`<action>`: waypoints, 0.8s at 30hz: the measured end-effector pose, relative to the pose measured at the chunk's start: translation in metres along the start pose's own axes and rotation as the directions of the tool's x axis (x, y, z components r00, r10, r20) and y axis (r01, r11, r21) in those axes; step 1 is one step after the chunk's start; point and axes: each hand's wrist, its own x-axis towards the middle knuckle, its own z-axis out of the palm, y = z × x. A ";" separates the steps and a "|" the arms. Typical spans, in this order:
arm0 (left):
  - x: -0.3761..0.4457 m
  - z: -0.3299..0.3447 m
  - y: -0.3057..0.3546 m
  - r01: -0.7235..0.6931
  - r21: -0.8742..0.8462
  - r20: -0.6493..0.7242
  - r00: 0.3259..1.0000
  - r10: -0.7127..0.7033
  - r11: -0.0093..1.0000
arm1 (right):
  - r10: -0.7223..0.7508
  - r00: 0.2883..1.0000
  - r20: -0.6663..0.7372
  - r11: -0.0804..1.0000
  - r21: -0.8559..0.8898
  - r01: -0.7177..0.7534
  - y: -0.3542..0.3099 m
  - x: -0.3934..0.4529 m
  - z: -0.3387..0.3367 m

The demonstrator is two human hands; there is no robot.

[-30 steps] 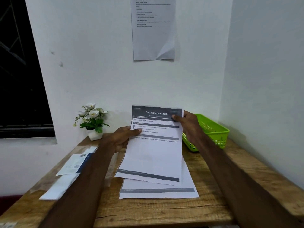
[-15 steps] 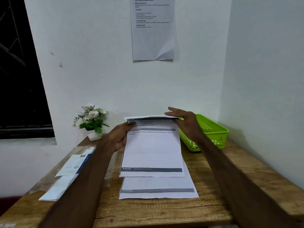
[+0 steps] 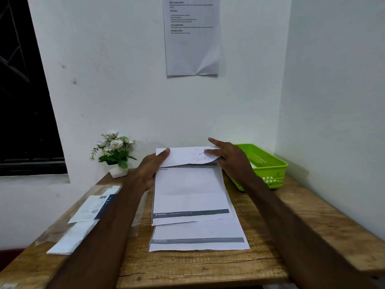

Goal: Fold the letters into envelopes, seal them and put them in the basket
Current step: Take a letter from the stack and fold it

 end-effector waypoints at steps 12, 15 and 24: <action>-0.005 0.007 0.001 -0.164 0.037 -0.077 0.983 0.167 0.986 | 0.128 0.962 -0.243 0.989 0.109 -0.104 -0.009 0.006 -0.008; -0.010 0.012 0.003 -0.183 0.054 -0.044 0.982 0.185 0.982 | 0.171 0.943 -0.286 0.982 0.129 -0.139 -0.023 0.009 -0.003; -0.018 0.022 0.007 -0.272 0.147 -0.012 0.961 0.277 0.951 | 0.093 0.995 -0.031 0.994 0.063 -0.091 -0.068 0.037 0.016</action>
